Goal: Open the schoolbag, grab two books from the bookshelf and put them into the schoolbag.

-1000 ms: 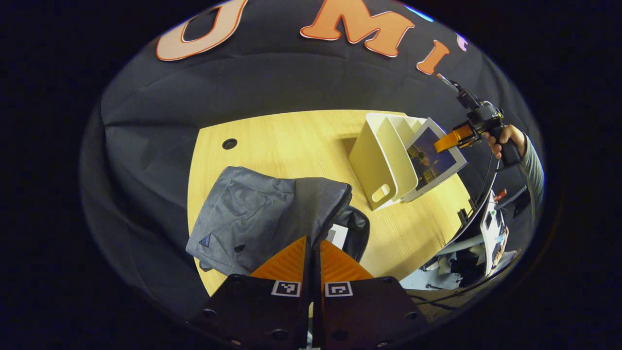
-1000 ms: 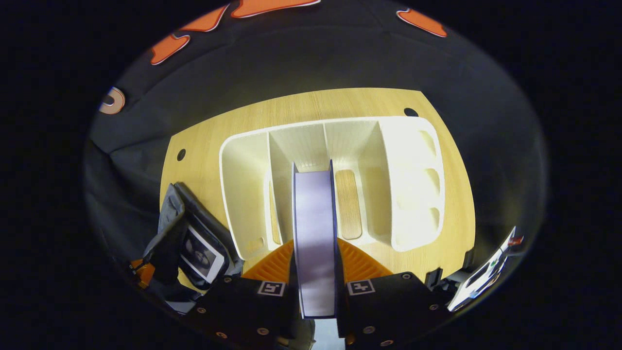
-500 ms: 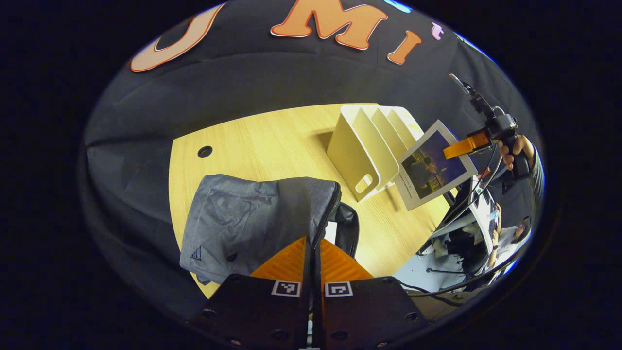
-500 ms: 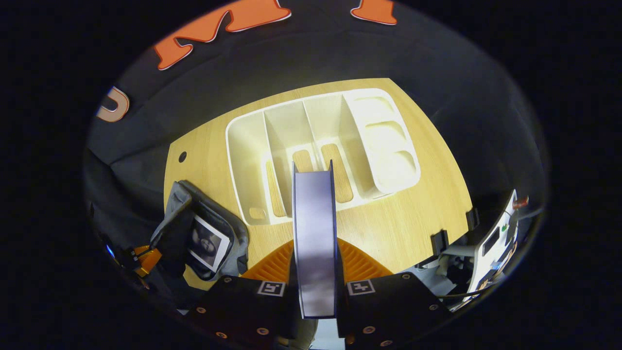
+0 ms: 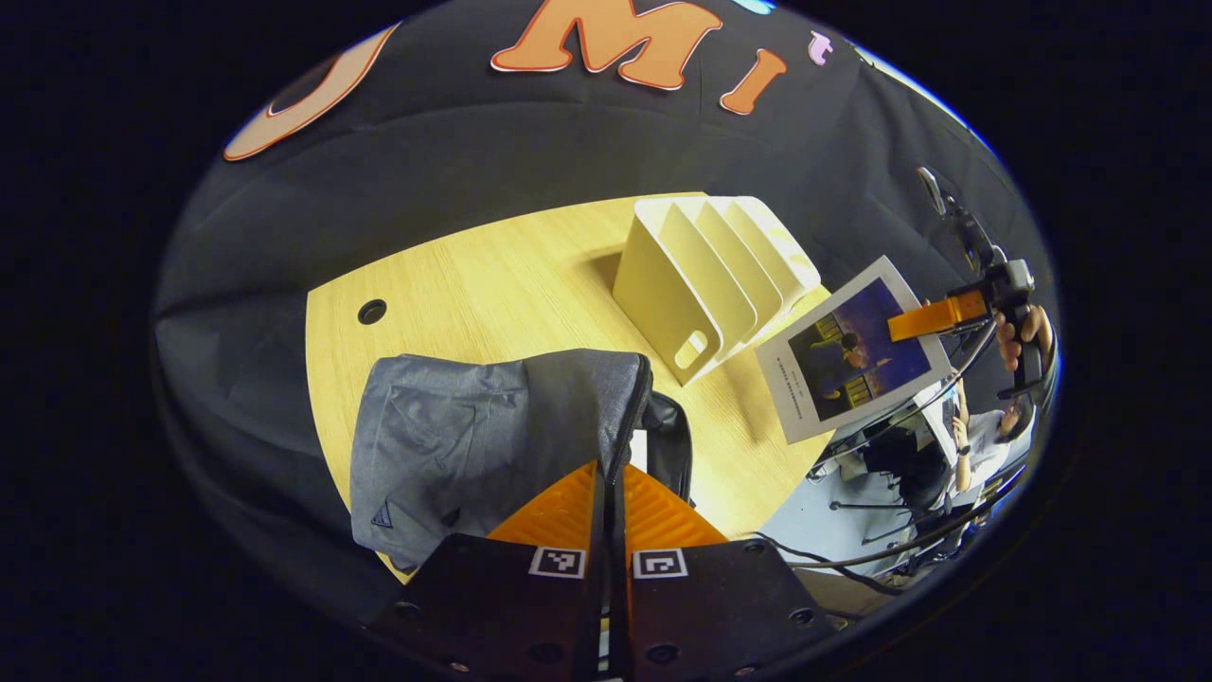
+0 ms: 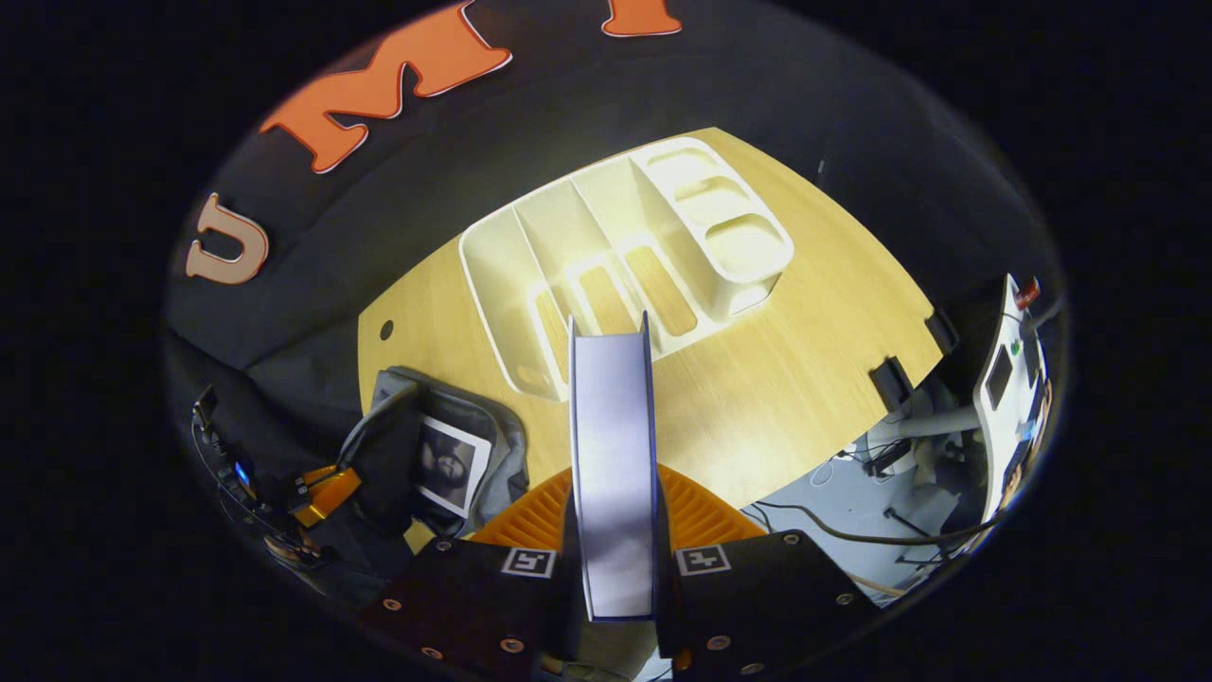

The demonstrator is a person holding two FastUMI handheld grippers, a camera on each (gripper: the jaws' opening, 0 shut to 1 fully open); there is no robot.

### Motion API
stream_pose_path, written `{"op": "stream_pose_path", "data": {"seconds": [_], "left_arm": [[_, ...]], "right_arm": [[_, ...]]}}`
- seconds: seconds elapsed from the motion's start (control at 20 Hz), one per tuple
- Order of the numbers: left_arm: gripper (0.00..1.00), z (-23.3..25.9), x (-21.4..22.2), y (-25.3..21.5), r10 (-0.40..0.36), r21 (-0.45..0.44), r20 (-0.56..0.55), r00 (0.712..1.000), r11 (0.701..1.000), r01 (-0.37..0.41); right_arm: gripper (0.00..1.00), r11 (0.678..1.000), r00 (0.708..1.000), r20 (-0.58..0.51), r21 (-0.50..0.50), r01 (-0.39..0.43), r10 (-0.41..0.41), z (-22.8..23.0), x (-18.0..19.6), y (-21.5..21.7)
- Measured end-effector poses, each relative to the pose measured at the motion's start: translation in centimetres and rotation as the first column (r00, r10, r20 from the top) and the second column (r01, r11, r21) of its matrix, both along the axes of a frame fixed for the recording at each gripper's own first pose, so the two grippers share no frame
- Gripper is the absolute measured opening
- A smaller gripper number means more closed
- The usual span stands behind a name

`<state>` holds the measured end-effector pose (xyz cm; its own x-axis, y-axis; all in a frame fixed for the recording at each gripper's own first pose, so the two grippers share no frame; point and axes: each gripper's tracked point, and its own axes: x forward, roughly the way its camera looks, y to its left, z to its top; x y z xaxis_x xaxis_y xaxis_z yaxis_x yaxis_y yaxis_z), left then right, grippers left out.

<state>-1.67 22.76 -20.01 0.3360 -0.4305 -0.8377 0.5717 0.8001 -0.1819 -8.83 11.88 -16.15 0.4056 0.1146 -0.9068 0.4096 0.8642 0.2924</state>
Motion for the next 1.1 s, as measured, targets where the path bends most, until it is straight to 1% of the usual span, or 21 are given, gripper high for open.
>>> {"op": "stream_pose_path", "data": {"seconds": [0.25,0.4,0.5,0.65,0.9,1.0,1.1], "left_arm": [[0.04,0.2,0.1,0.3,-0.048,0.013,0.012,0.999,0.999,0.048],[0.04,0.7,0.6,0.3,-0.062,0.018,0.023,0.998,0.998,0.062],[0.04,1.1,1.0,0.4,-0.067,0.021,0.029,0.997,0.998,0.067],[0.04,1.7,1.6,0.3,-0.054,0.018,0.042,0.998,0.998,0.053],[0.04,2.8,2.7,0.4,-0.030,0.006,0.064,0.997,1.000,0.029],[0.04,3.1,2.9,0.3,-0.025,0.002,0.070,0.997,1.000,0.025],[0.04,3.4,3.1,0.3,-0.024,-0.003,0.077,0.997,1.000,0.025]], "right_arm": [[0.31,0.991,0.995,0.078,0.121,0.055,-0.065,2.1,-2.2,3.4],[0.30,0.975,0.987,0.122,0.209,0.077,-0.104,3.2,-2.4,5.7],[0.30,0.958,0.981,0.144,0.275,0.087,-0.130,3.4,-2.2,7.4],[0.30,0.938,0.975,0.171,0.338,0.080,-0.145,2.9,-1.7,9.5],[0.30,0.894,0.966,0.204,0.445,0.050,-0.156,1.4,0.7,14.4],[0.30,0.873,0.965,0.208,0.486,0.037,-0.157,0.4,1.9,16.2],[0.30,0.841,0.964,0.197,0.539,0.044,-0.177,-1.1,2.8,18.1]]}}
